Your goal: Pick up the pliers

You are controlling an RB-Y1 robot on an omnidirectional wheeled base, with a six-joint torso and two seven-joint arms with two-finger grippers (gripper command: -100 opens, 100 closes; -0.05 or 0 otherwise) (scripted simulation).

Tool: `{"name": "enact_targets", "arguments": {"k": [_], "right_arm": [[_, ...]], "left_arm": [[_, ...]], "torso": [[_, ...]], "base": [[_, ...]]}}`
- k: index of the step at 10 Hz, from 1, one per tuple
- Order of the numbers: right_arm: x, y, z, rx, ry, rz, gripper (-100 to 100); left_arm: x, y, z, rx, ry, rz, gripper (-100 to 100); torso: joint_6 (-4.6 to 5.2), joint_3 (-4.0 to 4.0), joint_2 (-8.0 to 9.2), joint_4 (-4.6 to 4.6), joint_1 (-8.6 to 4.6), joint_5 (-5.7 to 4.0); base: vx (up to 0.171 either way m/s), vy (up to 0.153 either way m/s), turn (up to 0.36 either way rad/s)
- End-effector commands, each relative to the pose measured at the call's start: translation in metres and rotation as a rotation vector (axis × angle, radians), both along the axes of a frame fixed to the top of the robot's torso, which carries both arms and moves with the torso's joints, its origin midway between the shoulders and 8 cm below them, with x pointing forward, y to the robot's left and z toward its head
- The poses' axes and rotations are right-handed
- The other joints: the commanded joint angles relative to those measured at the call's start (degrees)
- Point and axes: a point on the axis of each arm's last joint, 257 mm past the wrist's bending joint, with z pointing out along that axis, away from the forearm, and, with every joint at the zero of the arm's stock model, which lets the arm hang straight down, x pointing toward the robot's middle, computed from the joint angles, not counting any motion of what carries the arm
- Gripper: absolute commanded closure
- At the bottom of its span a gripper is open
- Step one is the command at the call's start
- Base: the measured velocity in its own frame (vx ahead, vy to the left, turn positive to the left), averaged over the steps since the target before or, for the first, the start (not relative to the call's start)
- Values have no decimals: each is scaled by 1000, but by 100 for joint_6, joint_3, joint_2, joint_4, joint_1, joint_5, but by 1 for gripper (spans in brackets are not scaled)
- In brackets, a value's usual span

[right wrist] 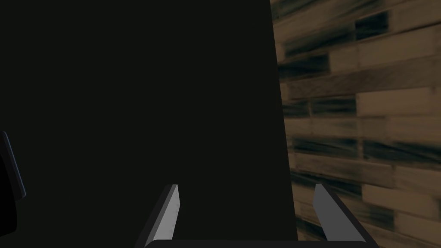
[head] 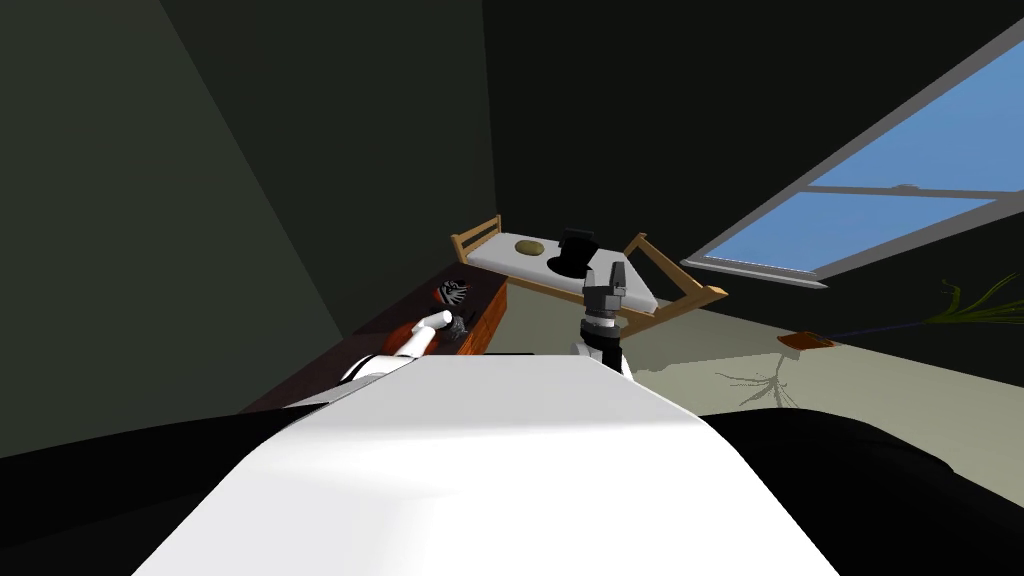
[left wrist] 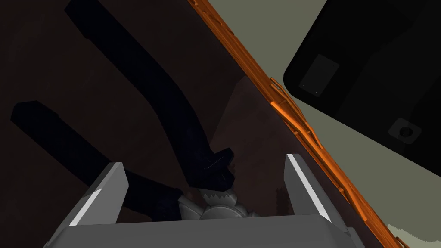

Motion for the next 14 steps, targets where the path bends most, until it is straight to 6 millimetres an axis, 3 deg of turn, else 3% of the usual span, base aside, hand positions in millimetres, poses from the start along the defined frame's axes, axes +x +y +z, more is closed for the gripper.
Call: {"name": "enact_targets", "arguments": {"k": [1,3,4,8,9,10,13,14], "right_arm": [[0,0,0,0,0,0,0],[0,0,0,0,0,0,0],[0,0,0,0,0,0,0],[0,0,0,0,0,0,0],[0,0,0,0,0,0,0],[0,0,0,0,0,0,0],[0,0,0,0,0,0,0],[0,0,0,0,0,0,0]], "left_arm": [[-5,-5,-8,1,-2,2,-100],[-6,-7,-10,0,0,2,-100],[-6,-7,-10,1,-2,2,100],[-6,-7,-10,0,-2,3,100],[-6,-7,-10,0,-2,3,0],[1,1,1,1,-2,0,100],[6,4,6,2,-4,-2,100],[5,4,7,1,-2,-2,0]], "torso": [[0,0,0,0,0,0],[0,-3,-4,-1,0,0],[0,2,5,0,-5,-1],[5,-3,-1,-3,-1,4],[5,-3,-2,-3,-1,4],[5,-3,-2,-3,-1,4],[4,11,24,1,-13,0],[5,5,13,0,-7,2]], "base": [[60,30,-17],[40,21,-7],[0,0,0],[0,0,0],[0,0,0],[-47,-27,21],[-57,-29,15],[-6,-3,0]]}}
